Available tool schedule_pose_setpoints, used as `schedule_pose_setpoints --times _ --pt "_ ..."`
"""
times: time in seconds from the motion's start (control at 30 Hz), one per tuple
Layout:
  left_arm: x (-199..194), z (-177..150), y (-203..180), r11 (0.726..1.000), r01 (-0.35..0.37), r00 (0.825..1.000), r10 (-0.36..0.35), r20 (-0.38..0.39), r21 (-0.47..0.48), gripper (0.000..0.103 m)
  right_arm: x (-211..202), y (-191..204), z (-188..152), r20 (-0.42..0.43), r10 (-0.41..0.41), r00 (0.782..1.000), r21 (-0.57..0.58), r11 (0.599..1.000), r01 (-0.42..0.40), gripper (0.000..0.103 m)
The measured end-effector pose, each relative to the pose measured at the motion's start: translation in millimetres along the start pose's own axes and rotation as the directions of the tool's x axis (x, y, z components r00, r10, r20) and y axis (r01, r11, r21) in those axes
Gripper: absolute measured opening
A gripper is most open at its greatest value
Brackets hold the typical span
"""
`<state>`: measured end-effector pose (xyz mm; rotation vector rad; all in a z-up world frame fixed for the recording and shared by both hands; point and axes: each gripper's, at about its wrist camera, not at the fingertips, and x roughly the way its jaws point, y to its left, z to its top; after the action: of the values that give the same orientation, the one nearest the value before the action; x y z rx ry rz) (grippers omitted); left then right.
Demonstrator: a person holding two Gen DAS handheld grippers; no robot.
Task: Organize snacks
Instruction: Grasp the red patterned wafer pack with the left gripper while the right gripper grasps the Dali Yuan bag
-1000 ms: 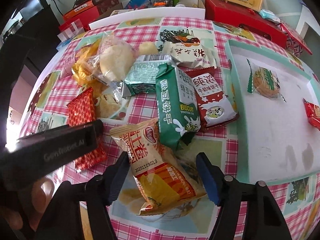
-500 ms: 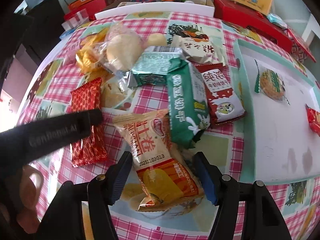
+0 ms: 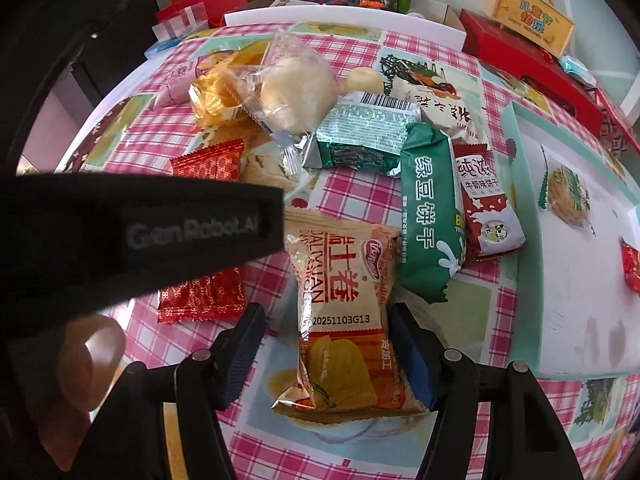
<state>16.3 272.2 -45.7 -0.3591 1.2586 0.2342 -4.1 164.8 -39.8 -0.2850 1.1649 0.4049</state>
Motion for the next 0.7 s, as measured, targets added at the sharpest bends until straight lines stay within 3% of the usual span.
schedule_pose_setpoints --times 0.13,0.23,0.37,0.47,0.7 --pt "10 6 -14 0.999 -0.041 0.999 0.041 0.005 0.03 0.07 1 -6 4 0.02 -0.015 1.0 0.047 0.999 0.014 0.054" --pt "12 8 -15 0.995 -0.09 0.996 0.09 0.008 0.031 0.07 3 -11 7 0.028 0.006 1.0 0.06 0.998 -0.007 0.051" --pt "12 12 -7 0.995 -0.1 0.995 0.1 0.01 0.002 0.066 -2 -11 5 0.035 0.041 0.999 0.035 0.998 -0.042 0.044" --pt "9 13 -2 0.995 -0.102 0.995 0.102 0.021 -0.005 0.052 -9 -12 1 0.037 0.082 0.996 0.014 0.997 -0.082 0.044" --pt "7 18 6 0.997 -0.08 0.996 0.081 0.024 -0.023 0.05 -4 -10 4 0.039 0.09 0.995 -0.004 0.996 -0.09 0.045"
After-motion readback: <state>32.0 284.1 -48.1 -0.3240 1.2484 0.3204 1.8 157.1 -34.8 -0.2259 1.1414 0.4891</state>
